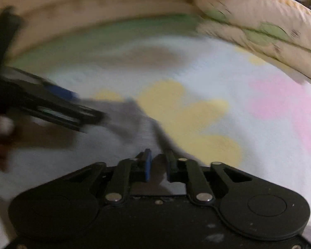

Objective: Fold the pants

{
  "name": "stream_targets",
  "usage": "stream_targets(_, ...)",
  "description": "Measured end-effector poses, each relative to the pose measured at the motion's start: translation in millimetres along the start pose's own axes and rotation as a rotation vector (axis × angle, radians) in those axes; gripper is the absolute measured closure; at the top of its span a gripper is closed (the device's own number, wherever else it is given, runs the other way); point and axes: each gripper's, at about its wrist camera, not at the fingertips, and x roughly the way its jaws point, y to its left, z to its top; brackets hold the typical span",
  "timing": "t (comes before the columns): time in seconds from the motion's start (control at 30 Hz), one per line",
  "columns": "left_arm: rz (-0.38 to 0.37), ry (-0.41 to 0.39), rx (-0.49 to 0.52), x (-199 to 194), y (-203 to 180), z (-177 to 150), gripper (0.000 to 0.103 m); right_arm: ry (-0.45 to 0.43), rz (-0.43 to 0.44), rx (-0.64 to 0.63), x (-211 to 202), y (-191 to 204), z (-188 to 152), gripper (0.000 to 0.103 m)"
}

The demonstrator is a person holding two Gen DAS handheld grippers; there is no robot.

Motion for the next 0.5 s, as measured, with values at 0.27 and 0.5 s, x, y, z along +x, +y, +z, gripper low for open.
stream_targets(0.27, 0.014, -0.045, -0.012, -19.5, -11.9, -0.6, 0.021, -0.036, -0.059, 0.238, -26.7, -63.7, -2.2, 0.088)
stream_targets(0.5, -0.136, -0.071, 0.075, -39.4, -63.6, -7.3, 0.021, -0.098, -0.209, 0.499, -126.2, -131.7, -62.2, 0.08)
